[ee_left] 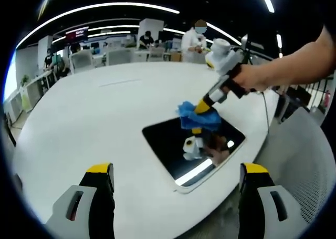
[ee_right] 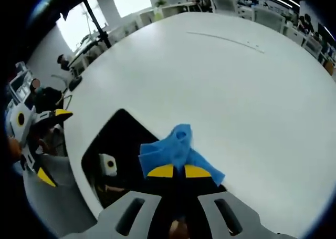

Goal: Wipe the mirror surface with the cleaning cloth until all visible marks leave the cleaned area.

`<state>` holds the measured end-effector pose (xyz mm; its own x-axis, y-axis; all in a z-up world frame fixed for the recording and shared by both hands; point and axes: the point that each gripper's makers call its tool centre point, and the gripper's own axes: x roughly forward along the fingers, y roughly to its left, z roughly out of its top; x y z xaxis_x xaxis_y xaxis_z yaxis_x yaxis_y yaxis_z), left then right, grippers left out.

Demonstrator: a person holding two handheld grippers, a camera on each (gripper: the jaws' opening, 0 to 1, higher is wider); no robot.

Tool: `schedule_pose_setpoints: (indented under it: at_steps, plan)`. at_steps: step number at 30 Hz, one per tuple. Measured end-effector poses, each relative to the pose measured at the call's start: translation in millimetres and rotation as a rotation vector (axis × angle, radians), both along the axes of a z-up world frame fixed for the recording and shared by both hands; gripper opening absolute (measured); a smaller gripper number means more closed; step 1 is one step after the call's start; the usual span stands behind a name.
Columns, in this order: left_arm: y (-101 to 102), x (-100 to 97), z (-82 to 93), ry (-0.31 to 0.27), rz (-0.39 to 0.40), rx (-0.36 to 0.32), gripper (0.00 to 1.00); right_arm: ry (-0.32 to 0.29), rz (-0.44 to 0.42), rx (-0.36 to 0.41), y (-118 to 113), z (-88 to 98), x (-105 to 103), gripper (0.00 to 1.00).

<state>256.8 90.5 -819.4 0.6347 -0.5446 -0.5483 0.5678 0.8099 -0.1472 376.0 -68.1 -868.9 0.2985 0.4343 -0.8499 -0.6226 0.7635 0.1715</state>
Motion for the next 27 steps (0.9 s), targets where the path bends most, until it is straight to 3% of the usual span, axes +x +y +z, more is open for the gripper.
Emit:
schedule_pose_setpoints:
  at_steps: [6,16,27]
  plan:
    - [0,-0.4,0.2,-0.001,-0.003,0.002,1.0,-0.035,-0.029,-0.019,1,-0.1,-7,0.0]
    - [-1,0.1,0.8,-0.007,-0.008,0.006,1.0,-0.047,-0.018,-0.018,1,0.7,-49,0.0]
    - [-1,0.4,1.9,-0.013,-0.009,0.004,1.0,-0.006,-0.035,0.014,1,0.1,-85,0.0]
